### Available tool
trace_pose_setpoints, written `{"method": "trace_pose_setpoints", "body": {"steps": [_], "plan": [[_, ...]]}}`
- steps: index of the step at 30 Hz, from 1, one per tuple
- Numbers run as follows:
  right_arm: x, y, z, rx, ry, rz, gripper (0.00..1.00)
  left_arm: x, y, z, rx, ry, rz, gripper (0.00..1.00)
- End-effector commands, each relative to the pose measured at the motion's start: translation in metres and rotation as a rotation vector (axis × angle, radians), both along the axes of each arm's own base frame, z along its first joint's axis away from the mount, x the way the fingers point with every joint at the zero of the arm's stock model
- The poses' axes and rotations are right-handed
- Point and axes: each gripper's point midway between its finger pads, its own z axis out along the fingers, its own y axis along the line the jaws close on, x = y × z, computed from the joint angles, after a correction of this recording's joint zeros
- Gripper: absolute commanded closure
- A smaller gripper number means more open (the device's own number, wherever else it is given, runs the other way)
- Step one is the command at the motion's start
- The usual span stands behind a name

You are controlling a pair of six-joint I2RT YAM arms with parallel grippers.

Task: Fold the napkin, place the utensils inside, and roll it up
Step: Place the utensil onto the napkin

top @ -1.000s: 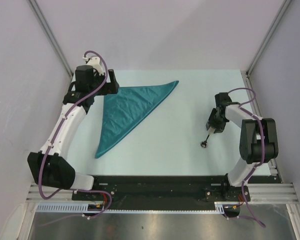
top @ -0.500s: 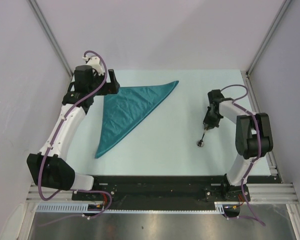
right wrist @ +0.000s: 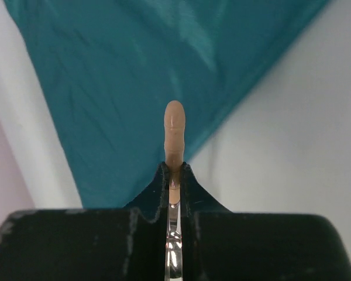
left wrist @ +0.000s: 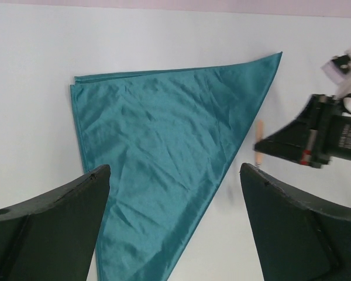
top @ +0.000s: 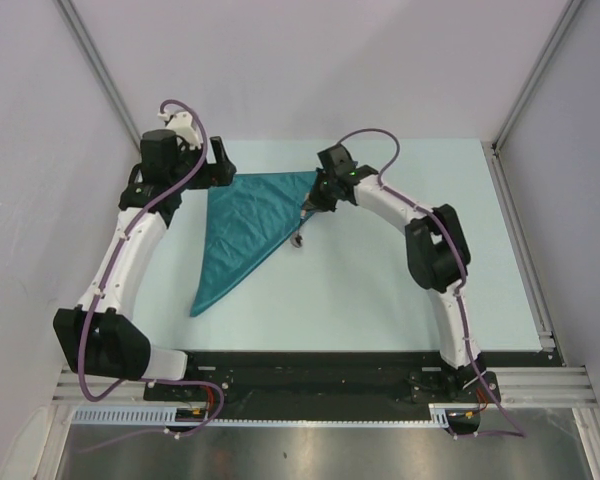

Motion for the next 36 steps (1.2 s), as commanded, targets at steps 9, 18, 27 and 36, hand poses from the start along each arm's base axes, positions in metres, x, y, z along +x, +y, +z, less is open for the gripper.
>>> {"method": "trace_pose_setpoints", "body": {"steps": [9, 18, 27, 36], "plan": [[0.035, 0.076, -0.011, 0.253, 0.031, -0.257, 1.00, 0.002, 0.010, 0.018, -0.076, -0.057, 0.000, 0.04], [0.035, 0.079, -0.038, 0.183, 0.025, -0.384, 1.00, 0.003, 0.011, 0.016, -0.084, -0.048, 0.004, 0.04], [0.031, 0.085, -0.045, 0.177, 0.020, -0.435, 1.00, 0.002, 0.010, 0.017, -0.090, -0.050, -0.002, 0.04], [0.032, 0.084, -0.056, 0.163, 0.023, -0.472, 1.00, 0.001, 0.010, 0.019, -0.095, -0.055, -0.004, 0.04]]}}
